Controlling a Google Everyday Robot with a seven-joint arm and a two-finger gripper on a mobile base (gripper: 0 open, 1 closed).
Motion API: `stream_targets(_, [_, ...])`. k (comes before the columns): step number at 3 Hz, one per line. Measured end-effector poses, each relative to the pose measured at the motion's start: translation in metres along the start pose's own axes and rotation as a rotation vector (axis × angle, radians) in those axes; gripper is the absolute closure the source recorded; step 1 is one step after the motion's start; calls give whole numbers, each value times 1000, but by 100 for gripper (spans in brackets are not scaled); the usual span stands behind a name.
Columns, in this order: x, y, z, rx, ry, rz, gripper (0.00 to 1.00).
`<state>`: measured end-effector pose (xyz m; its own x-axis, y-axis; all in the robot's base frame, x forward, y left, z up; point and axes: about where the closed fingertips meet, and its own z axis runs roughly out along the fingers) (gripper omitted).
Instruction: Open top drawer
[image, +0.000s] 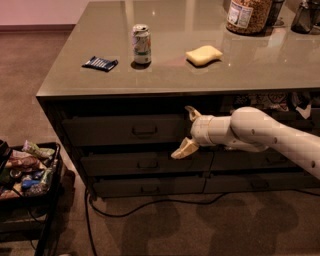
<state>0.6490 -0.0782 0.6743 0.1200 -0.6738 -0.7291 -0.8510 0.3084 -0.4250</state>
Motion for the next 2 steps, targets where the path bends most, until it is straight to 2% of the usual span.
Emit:
stream_targets(1, [6, -10, 5, 12, 13, 4, 0])
stream_targets(2, [20, -31, 32, 17, 47, 34, 0])
